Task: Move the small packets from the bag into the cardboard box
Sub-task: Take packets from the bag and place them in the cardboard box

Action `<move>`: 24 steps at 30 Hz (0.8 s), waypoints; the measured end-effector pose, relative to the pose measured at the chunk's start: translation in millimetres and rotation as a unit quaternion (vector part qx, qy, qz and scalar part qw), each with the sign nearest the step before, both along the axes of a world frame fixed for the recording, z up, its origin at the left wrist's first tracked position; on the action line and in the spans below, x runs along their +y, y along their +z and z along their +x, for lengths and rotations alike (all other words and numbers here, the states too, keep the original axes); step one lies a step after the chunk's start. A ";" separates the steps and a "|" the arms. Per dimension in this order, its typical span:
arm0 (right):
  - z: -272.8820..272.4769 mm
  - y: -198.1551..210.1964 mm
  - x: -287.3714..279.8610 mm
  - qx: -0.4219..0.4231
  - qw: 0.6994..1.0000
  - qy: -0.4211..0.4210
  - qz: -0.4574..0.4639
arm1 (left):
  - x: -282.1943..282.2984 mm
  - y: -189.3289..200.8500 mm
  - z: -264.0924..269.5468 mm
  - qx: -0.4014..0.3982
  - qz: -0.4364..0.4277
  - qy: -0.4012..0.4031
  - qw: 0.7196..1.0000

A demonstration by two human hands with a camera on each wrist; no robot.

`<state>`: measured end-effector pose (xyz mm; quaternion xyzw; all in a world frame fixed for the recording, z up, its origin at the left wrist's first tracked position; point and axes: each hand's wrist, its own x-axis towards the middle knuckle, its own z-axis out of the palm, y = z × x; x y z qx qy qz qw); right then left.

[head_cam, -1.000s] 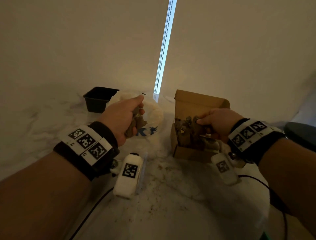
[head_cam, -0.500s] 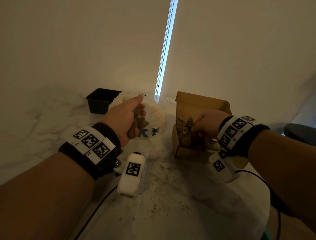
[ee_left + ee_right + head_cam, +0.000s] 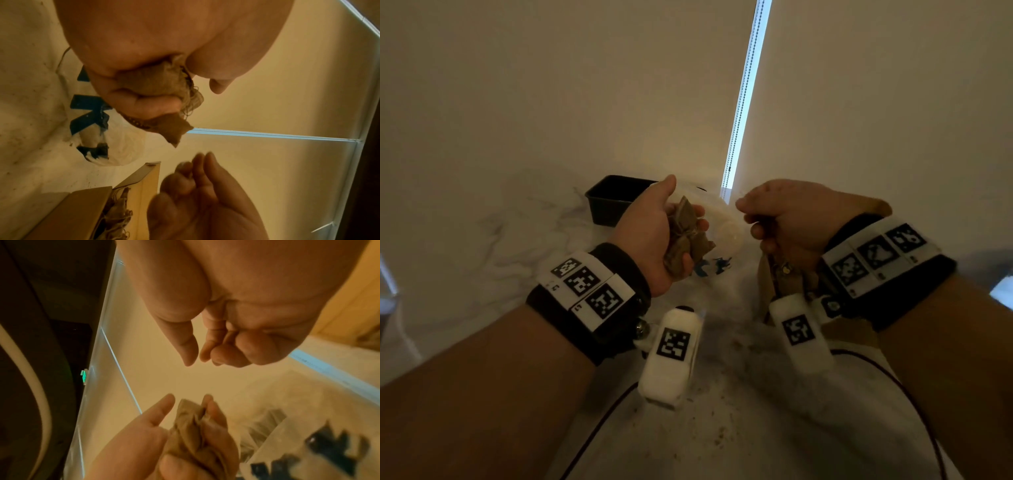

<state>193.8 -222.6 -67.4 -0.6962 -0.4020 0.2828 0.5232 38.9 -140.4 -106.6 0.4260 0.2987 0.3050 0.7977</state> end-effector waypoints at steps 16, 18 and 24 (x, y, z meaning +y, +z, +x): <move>-2.7 -47.1 11.5 0.045 0.989 0.102 0.093 | 0.4 -8.2 5.1 0.060 0.044 -0.120 0.990; -2.0 -48.7 11.9 0.033 0.990 0.110 0.084 | -0.8 -8.1 6.5 0.074 0.055 -0.118 0.989; -6.0 -52.4 11.2 0.002 0.988 0.143 0.051 | -3.6 -6.5 2.9 0.077 0.070 -0.118 0.988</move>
